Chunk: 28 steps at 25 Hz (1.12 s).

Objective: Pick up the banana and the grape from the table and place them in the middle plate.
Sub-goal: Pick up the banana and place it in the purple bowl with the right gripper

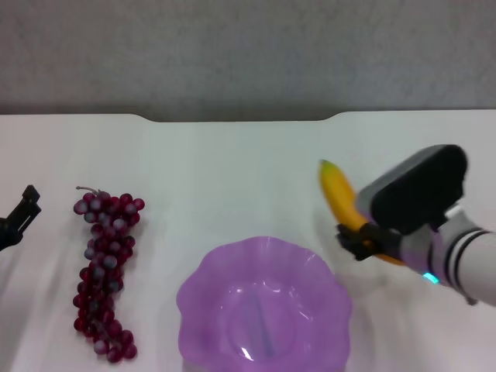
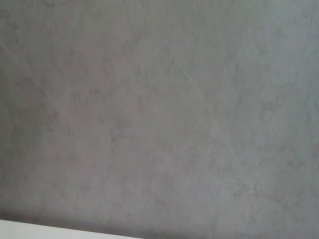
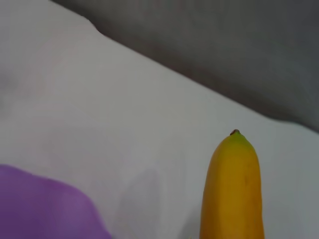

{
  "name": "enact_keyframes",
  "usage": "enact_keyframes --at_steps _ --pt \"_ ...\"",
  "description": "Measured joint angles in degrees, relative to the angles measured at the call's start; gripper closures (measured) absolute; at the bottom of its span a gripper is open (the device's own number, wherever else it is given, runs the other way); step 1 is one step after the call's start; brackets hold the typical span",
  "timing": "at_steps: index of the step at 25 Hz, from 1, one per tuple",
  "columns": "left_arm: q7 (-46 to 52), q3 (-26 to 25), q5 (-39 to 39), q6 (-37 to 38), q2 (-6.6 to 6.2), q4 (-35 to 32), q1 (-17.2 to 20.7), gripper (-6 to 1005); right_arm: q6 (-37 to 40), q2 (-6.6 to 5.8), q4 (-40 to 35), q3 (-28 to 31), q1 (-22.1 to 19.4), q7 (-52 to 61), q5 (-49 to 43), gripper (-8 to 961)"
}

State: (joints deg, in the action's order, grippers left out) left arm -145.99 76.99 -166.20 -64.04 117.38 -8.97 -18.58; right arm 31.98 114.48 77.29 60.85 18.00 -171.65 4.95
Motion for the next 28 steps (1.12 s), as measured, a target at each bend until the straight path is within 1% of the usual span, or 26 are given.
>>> enact_keyframes --at_steps 4,11,17,20,28 --pt "0.0 0.0 0.0 0.1 -0.02 -0.2 -0.2 108 -0.8 0.07 1.1 -5.0 1.6 0.0 0.3 426" --pt "0.0 0.0 0.0 0.1 -0.02 -0.4 -0.3 109 -6.2 0.23 -2.6 -12.5 6.4 0.5 3.7 418" --pt "0.0 0.0 0.0 0.2 0.01 -0.4 -0.3 109 -8.3 0.26 -2.5 -17.7 7.5 0.2 4.7 411" --pt "0.0 0.0 0.0 0.1 0.03 -0.4 -0.3 109 -8.3 0.26 -2.3 -19.1 7.7 0.2 4.4 407" --pt "0.0 0.0 0.0 0.0 0.01 -0.4 -0.3 108 -9.5 0.13 -2.9 -20.7 7.8 0.0 3.4 398"
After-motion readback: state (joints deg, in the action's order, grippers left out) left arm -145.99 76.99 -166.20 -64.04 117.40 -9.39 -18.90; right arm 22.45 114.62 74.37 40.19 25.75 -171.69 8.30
